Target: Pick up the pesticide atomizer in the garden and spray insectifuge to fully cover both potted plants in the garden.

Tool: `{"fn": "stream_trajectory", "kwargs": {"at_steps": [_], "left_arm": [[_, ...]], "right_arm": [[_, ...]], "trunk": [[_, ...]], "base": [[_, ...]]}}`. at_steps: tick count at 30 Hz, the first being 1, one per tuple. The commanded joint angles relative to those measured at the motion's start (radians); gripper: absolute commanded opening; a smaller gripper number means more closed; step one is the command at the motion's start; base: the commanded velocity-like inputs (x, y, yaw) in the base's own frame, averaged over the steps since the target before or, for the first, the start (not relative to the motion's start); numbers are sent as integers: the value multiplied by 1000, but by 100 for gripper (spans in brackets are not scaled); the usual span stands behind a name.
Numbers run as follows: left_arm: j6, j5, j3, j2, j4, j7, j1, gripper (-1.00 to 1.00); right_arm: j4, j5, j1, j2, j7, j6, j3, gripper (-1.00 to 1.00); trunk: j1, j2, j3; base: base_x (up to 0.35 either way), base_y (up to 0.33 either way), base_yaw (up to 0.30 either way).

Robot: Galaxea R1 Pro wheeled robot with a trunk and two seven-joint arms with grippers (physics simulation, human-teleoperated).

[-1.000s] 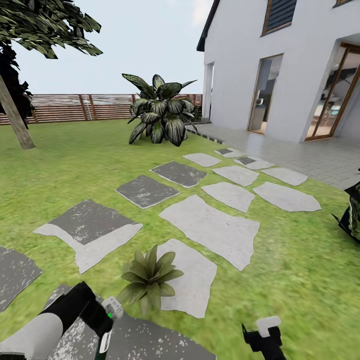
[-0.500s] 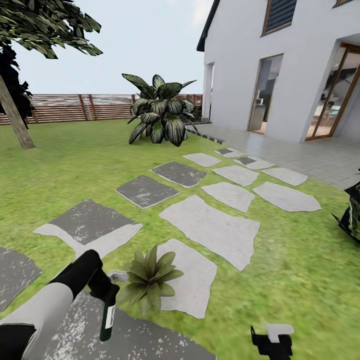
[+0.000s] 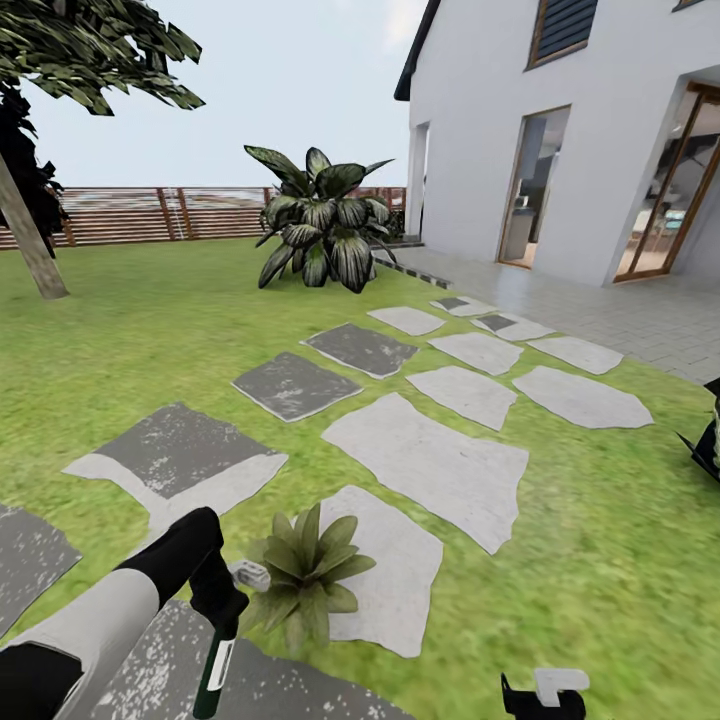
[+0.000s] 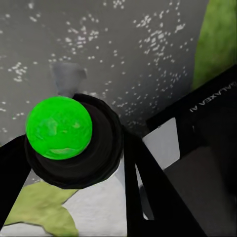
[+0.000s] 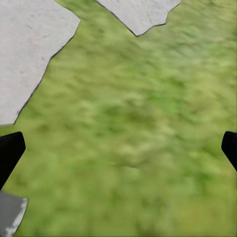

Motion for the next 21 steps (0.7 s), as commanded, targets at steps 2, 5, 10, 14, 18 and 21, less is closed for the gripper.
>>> {"fn": "stream_trajectory", "kwargs": {"at_steps": [2, 5, 10, 14, 18, 21], "left_arm": [[7, -9, -9, 1, -2, -14, 4, -100], [8, -9, -12, 1, -2, -15, 6, -100], [9, -9, -13, 1, -1, -16, 6, -100], [9, -9, -13, 1, -1, -15, 7, -100], [9, -10, -13, -1, -1, -15, 6, -100], [9, -11, -55, -11, -2, -17, -3, -100]], "right_arm": [[2, 10, -1, -1, -5, -4, -5, 100], [2, 10, -1, 0, -5, -4, -5, 100], [2, 10, -1, 0, -5, -4, -5, 100], [2, 10, -1, 0, -5, -4, -5, 100], [2, 10, -1, 0, -5, -4, -5, 100], [2, 10, -1, 0, -5, -4, -5, 100]], "trunk": [[0, 0, -4], [0, 0, -8], [0, 0, -16], [0, 0, -22], [0, 0, -23], [0, 0, -23]], "base": [[2, 1, 0], [0, 0, 0], [0, 0, 0], [0, 0, 0], [10, 1, 0], [139, 104, 0]]}}
